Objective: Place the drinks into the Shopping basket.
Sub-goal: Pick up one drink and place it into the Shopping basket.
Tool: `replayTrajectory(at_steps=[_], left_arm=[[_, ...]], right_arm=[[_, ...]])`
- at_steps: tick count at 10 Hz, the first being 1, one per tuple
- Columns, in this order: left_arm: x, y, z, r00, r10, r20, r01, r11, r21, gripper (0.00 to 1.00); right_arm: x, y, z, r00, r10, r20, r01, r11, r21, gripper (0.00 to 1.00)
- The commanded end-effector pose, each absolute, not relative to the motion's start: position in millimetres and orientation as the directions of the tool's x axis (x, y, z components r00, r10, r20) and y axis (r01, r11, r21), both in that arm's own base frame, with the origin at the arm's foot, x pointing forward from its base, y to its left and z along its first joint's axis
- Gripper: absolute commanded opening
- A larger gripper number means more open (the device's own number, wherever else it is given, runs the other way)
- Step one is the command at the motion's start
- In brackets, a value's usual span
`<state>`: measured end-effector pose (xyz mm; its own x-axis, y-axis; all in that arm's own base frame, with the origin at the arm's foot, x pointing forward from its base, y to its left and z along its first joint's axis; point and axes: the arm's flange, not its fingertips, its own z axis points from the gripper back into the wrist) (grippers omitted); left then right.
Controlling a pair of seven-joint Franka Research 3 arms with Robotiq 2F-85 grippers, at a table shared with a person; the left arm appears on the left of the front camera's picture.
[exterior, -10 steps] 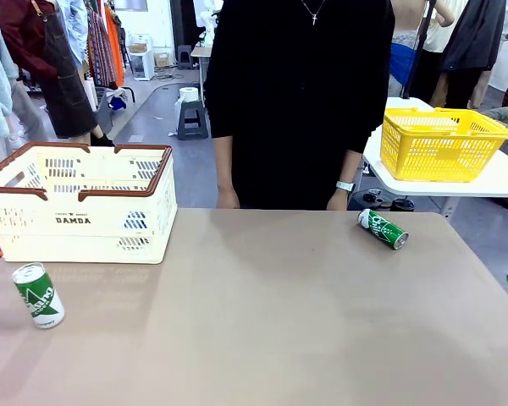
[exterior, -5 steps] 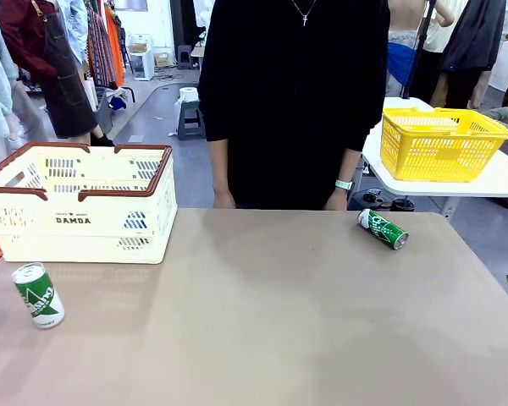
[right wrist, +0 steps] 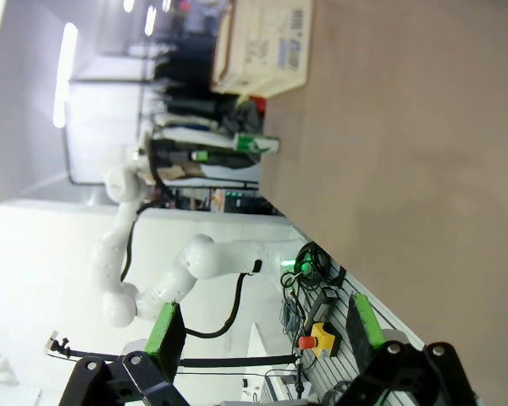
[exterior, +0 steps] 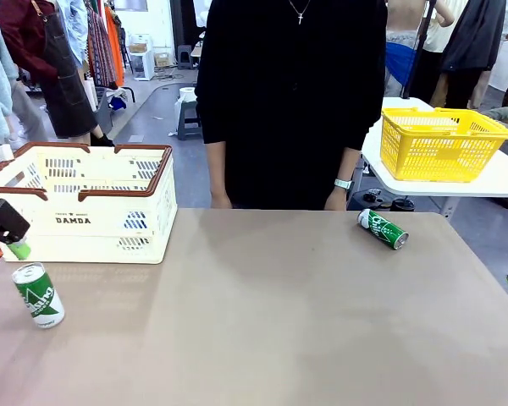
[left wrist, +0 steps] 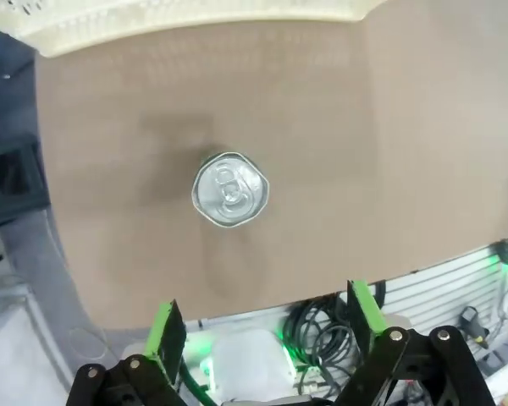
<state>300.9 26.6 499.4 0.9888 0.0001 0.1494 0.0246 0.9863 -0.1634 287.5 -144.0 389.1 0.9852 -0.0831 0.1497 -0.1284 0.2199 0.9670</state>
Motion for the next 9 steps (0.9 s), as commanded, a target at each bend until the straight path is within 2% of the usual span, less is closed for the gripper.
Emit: replayTrajectory(at_steps=[1,3,5,9], left_arm=[[298.8,47.5,505.6,0.992,0.025,0.122,-0.002,0.983,-0.186,1.0],[299.9,33.2,500.1,0.99,0.005,0.144,0.021,0.984,-0.175,1.0],[317.2,30.7,477.3,0.982,-0.112,0.155,0.144,0.967,-0.211,1.0],[345.9,30.1,437.0,0.986,-0.131,0.1,0.15,0.965,-0.216,1.0]], right_arm=[[284.4,-143.8,393.9,0.989,-0.073,0.129,-0.109,0.224,0.968,1.0],[284.4,-143.8,393.9,0.989,-0.073,0.129,-0.109,0.224,0.968,1.0],[284.4,-143.8,393.9,0.989,-0.073,0.129,-0.109,0.224,0.968,1.0],[284.4,-143.8,393.9,0.989,-0.073,0.129,-0.109,0.224,0.968,1.0]])
